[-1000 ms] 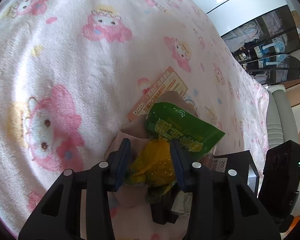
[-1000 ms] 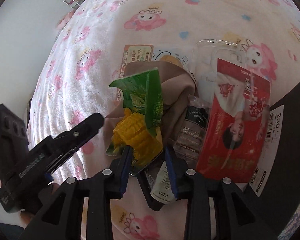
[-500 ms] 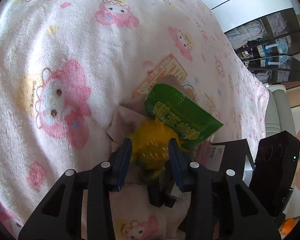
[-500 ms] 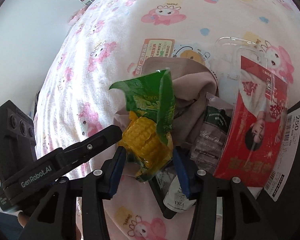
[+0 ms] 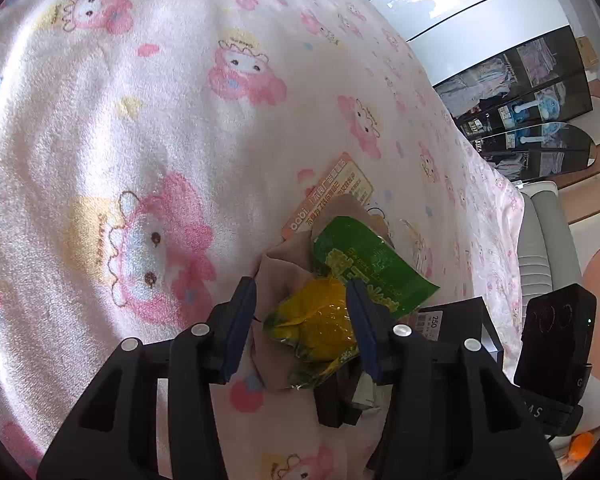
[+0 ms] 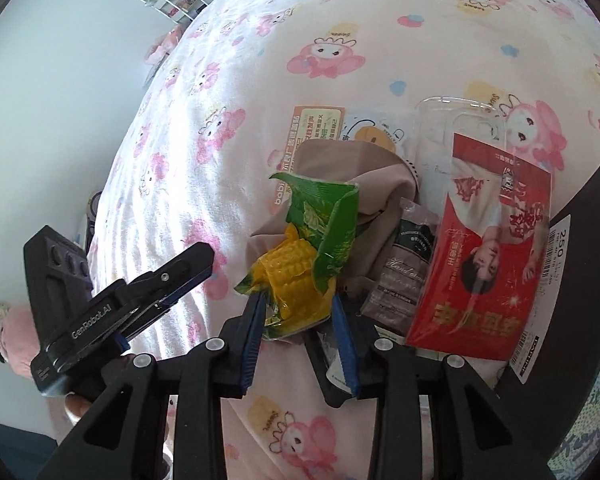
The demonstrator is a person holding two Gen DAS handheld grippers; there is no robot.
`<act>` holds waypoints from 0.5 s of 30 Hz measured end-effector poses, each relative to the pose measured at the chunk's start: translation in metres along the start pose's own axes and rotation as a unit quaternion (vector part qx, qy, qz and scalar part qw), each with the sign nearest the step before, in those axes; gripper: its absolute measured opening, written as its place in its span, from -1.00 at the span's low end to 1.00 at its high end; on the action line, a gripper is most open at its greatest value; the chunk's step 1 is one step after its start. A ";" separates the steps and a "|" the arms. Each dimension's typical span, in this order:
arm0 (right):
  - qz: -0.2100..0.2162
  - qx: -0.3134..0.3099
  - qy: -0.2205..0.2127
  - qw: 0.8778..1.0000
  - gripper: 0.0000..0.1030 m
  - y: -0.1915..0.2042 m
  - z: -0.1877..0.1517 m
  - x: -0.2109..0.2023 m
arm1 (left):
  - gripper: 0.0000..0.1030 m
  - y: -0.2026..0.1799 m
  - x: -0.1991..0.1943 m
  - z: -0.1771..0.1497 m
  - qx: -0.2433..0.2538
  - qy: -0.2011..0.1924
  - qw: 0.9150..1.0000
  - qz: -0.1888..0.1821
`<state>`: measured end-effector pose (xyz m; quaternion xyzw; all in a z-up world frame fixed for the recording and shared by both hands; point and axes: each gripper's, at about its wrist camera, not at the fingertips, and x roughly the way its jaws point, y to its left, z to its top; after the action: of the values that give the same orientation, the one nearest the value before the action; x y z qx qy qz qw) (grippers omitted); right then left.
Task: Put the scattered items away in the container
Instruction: 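Grasp the green-and-yellow corn snack bag with the left gripper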
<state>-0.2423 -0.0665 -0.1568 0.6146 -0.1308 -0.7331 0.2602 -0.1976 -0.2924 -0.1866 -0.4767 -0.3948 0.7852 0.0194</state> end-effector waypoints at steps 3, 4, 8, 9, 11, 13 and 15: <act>-0.010 -0.009 0.012 1.000 -0.38 0.003 -0.001 0.011 | 0.03 0.006 0.019 -0.001 -0.014 0.021 1.000 -0.018; -0.010 -0.005 0.018 1.000 -0.38 0.002 -0.002 0.015 | 0.03 0.006 0.025 -0.003 -0.019 0.029 0.999 -0.028; -0.002 0.007 0.044 0.999 -0.27 -0.006 -0.002 0.037 | 0.05 0.000 0.043 -0.002 -0.010 0.027 0.999 -0.030; 0.009 0.011 0.052 0.999 -0.22 -0.008 -0.001 0.044 | 0.02 -0.002 0.047 -0.002 -0.010 0.032 0.999 -0.028; 0.009 0.011 0.049 0.999 -0.20 -0.009 0.001 0.050 | 0.02 -0.008 0.050 -0.003 -0.002 0.046 0.999 -0.025; 0.006 0.015 0.044 0.999 -0.19 -0.010 0.003 0.048 | 0.00 -0.013 0.043 -0.009 0.005 0.046 0.999 -0.026; 0.016 0.016 0.045 0.999 -0.18 -0.011 0.000 0.045 | -0.01 -0.014 0.033 -0.016 0.008 0.049 0.998 -0.026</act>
<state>-0.2494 -0.0817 -0.1995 0.6491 -0.1409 -0.6981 0.2674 -0.2080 -0.2594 -0.2060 -0.5040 -0.3988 0.7636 0.0628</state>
